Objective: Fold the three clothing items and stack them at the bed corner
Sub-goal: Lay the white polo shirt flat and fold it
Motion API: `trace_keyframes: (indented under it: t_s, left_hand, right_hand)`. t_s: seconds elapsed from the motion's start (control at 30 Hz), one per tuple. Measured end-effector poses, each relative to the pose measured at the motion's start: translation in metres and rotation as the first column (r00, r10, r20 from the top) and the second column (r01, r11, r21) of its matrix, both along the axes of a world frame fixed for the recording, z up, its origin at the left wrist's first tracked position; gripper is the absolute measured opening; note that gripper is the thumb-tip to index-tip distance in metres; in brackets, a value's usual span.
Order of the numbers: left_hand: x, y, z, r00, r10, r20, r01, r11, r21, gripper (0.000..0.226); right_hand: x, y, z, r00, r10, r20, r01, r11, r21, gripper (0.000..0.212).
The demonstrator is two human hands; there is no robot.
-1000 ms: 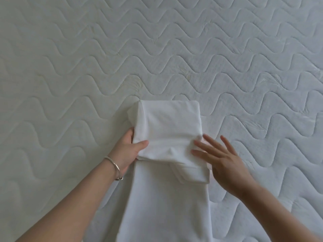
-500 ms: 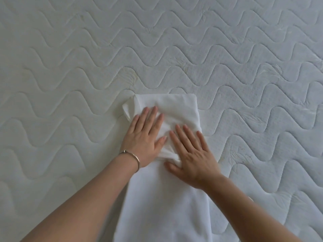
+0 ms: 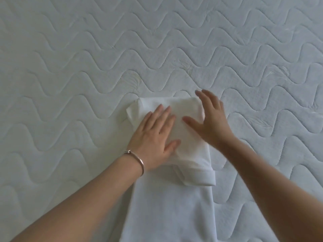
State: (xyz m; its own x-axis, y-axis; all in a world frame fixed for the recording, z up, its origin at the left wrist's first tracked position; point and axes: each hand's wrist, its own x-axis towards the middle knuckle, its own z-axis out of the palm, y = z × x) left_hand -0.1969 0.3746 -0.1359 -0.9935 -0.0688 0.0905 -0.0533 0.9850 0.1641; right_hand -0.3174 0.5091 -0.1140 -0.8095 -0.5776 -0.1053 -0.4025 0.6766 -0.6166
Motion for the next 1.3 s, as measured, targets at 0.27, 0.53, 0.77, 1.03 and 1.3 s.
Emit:
trace_keyframes:
  t_s: [0.27, 0.53, 0.77, 1.03, 1.3]
  left_hand:
    - [-0.003, -0.004, -0.021, 0.993, 0.039, 0.113, -0.031, 0.997, -0.074, 0.069]
    - [-0.087, -0.047, -0.002, 0.995, 0.098, -0.004, -0.098, 0.986, -0.133, 0.062]
    - [-0.094, -0.025, -0.028, 0.97, -0.241, -0.026, 0.242, 0.97, 0.034, 0.055]
    - [-0.095, -0.027, -0.029, 0.969, -0.246, 0.003, 0.246, 0.968, 0.043, 0.052]
    - [-0.002, -0.012, 0.023, 0.912, 0.373, 0.174, -0.292, 0.289, 0.912, 0.021]
  right_hand:
    - [-0.055, -0.05, 0.011, 0.922, 0.368, 0.122, -0.385, 0.834, 0.396, 0.044]
    - [-0.125, -0.091, 0.035, 0.964, 0.217, -0.157, -0.185, 0.964, 0.192, 0.039]
    - [-0.144, -0.092, 0.029, 0.955, 0.116, -0.274, -0.114, 0.993, 0.025, 0.034]
    - [-0.097, -0.041, 0.043, 0.887, 0.118, -0.446, -0.216, 0.96, -0.176, 0.028]
    - [-0.008, 0.024, 0.033, 0.742, 0.207, -0.638, -0.355, 0.928, -0.111, 0.006]
